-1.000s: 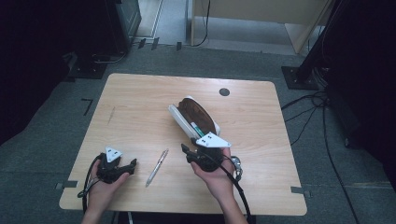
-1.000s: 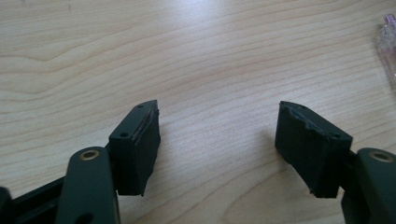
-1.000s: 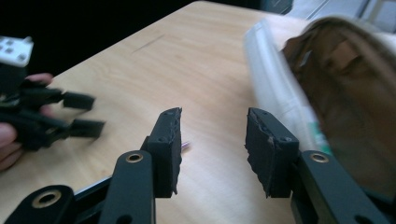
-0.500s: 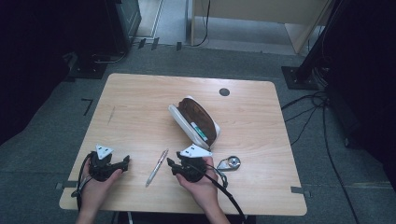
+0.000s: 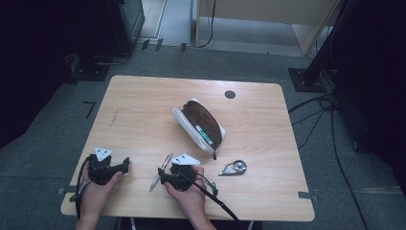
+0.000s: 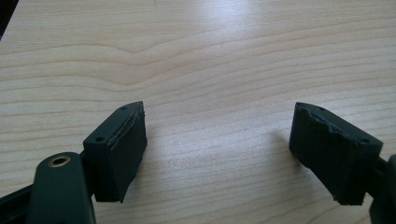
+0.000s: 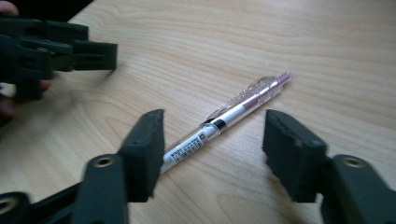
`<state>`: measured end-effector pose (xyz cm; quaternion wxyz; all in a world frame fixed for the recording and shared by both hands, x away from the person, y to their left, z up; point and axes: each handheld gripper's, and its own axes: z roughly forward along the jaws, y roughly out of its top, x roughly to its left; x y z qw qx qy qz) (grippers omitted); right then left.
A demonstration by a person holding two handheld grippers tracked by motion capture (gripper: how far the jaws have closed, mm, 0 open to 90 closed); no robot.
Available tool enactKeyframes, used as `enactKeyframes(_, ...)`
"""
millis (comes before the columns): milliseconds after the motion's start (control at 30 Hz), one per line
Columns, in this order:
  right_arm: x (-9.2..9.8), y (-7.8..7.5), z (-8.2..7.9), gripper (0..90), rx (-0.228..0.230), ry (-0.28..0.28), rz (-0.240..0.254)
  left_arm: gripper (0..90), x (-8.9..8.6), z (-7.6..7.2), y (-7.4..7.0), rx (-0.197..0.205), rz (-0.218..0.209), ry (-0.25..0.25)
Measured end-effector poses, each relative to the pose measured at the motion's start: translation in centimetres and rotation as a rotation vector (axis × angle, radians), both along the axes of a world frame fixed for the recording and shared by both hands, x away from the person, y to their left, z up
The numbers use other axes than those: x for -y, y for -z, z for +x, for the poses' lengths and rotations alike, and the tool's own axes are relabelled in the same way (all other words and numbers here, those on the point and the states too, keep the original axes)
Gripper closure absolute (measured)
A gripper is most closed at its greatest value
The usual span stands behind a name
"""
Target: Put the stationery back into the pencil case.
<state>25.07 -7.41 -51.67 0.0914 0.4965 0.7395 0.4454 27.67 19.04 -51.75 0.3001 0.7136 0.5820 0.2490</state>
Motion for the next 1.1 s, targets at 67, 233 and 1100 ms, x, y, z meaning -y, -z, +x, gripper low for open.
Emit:
enactKeyframes(67,-0.3,0.2,0.0,36.2,0.001,0.016,-0.006,19.4,0.0,0.0,0.0,0.0,0.0,0.002)
enactKeyframes(233,-1.3,0.4,0.0,31.0,0.014,0.042,-0.044,19.5,0.0,0.0,0.0,0.0,-0.001,0.004)
enactKeyframes(1100,-2.4,0.4,-1.5,41.5,0.089,-0.022,-0.225,19.7,0.0,0.0,0.0,-0.001,0.001,0.013)
